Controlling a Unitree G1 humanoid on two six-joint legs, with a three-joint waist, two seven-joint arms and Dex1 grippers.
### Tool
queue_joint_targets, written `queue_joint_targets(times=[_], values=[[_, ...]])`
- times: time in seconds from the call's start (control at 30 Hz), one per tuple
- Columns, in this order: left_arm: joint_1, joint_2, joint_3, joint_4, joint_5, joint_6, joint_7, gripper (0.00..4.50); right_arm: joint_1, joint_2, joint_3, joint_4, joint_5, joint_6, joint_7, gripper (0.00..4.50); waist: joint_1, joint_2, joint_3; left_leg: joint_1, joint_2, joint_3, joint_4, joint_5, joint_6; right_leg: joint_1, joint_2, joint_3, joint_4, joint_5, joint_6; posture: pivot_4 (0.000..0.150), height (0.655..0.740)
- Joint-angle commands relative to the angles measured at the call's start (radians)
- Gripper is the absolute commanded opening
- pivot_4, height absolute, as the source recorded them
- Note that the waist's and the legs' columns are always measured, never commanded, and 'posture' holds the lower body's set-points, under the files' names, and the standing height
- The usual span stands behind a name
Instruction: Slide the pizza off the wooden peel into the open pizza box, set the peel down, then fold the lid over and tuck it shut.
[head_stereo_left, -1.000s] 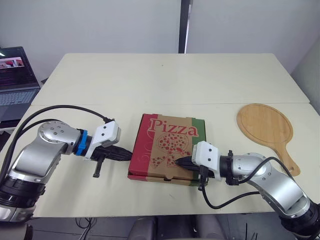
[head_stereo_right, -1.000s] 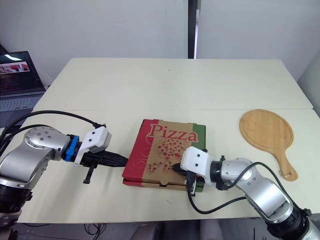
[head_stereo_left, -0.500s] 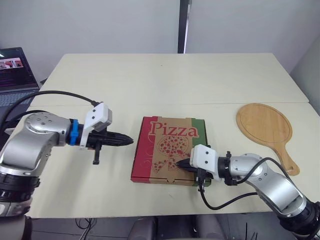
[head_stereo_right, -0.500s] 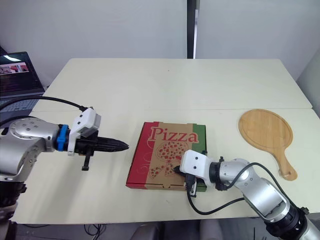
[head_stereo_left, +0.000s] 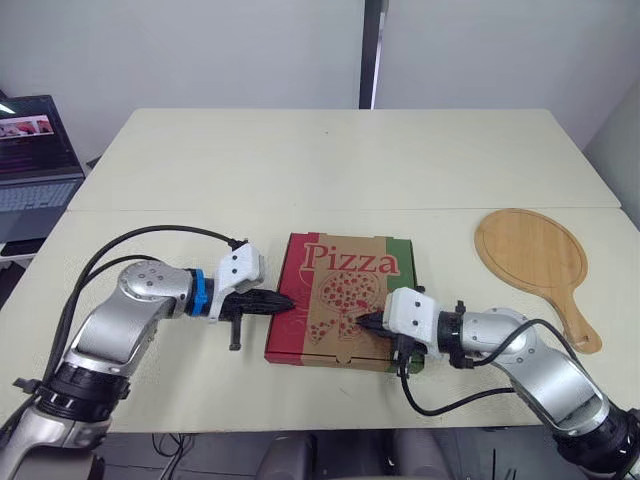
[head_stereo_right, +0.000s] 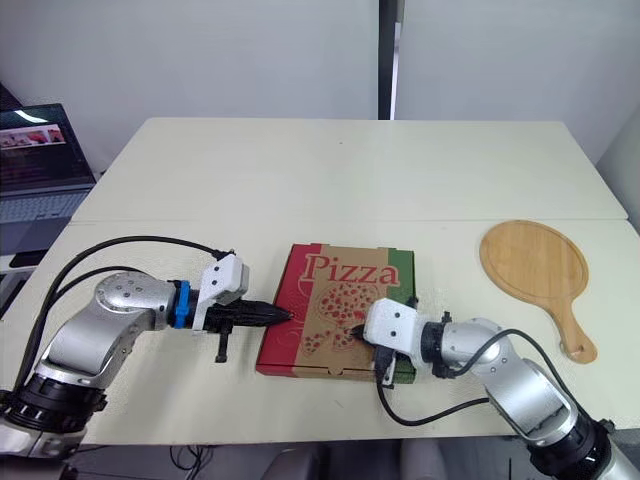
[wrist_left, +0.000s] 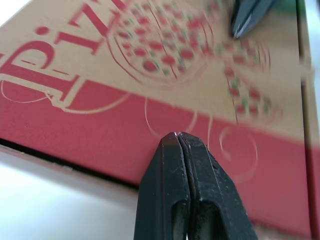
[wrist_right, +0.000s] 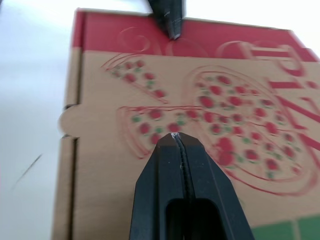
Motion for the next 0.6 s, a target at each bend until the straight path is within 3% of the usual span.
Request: queue_joint_targets(times=[0.03,0.23,0.6], values=[[0.022,0.031,0.155,-0.014,-0.053,0.048,0.066,0.0,0.024,-0.001,-0.163,-0.058,0.056,0.015,-0.037,0.02,-0.002,0.0,0.0,0.0,0.0,0.0,0.0,0.0,0.0,-0.001,0.0,0.0,0.0,0.0,0.0,0.15,0.735],[0.146,0.024,0.213,0.002,-0.002,0.019,0.163,0.0,0.101,-0.065,-0.292,0.032,-0.007,-0.016,-0.076,0.02,-0.002,0.0,0.0,-0.001,0.0,0.001,-0.001,0.0,0.0,-0.002,0.0,0.001,0.0,0.0,0.0,0.15,0.735],[0.163,-0.115,0.064,-0.063,0.025,0.035,0.255,0.0,0.081,-0.014,-0.181,0.156,-0.044,-0.002,-0.074,0.02,-0.001,0.0,0.0,-0.001,0.0,0.001,-0.001,0.0,-0.001,-0.002,0.0,0.001,0.0,0.0,0.0,0.15,0.735]])
